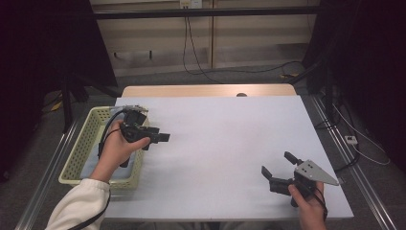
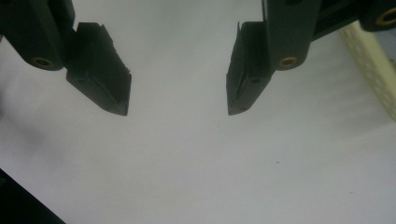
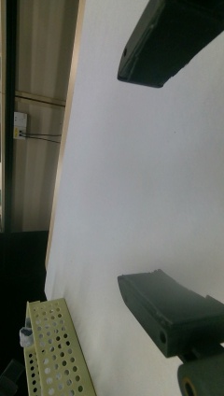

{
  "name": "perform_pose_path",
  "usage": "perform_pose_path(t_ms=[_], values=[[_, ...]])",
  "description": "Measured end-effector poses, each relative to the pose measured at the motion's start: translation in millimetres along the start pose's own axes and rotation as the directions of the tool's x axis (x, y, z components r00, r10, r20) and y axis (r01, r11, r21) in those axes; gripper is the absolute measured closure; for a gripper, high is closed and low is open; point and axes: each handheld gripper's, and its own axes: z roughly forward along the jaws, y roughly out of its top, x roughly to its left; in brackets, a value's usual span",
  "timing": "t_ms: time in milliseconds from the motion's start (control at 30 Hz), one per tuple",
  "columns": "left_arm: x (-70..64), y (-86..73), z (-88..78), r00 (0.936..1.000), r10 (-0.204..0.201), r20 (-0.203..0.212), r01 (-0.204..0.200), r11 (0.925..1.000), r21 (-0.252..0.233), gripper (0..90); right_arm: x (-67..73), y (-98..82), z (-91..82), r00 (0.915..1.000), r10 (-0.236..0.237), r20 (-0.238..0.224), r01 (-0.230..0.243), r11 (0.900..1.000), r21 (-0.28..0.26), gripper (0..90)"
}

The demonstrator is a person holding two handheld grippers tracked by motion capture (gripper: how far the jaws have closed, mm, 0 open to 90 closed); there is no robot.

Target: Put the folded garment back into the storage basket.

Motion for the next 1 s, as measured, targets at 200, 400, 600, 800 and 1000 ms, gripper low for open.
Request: perform_pose_path(t_ms=[200,400,600,800,1000], values=[[-9.8,-6.1,7.1,0.9995,0.017,0.026,-0.018,0.9998,0.013,39.7,0.0,0.0,-0.3,1.0,0.001,0.001,-0.001,1.0,-0.001,3.3],[-17.1,-12.0,11.1,0.9986,0.027,0.046,-0.028,0.9996,0.008,39.0,-0.3,-0.2,-0.5,1.0,0.001,-0.001,-0.001,1.0,0.001,3.3],[-21.8,-19.2,14.7,0.9976,0.04,0.057,-0.041,0.999,0.016,38.3,-0.2,-0.3,-0.3,1.0,0.004,-0.001,-0.004,1.0,0.001,3.3],[-22.2,-30.3,19.0,0.9967,0.031,0.074,-0.032,0.9994,0.01,37.8,-0.3,-0.3,-0.3,1.0,0.004,-0.001,-0.004,1.0,0.001,3.3],[-22.2,-43.4,24.1,0.9969,0.023,0.075,-0.025,0.9995,0.019,36.2,-0.3,-0.3,-0.3,1.0,0.004,-0.001,-0.004,1.0,0.002,3.3]])
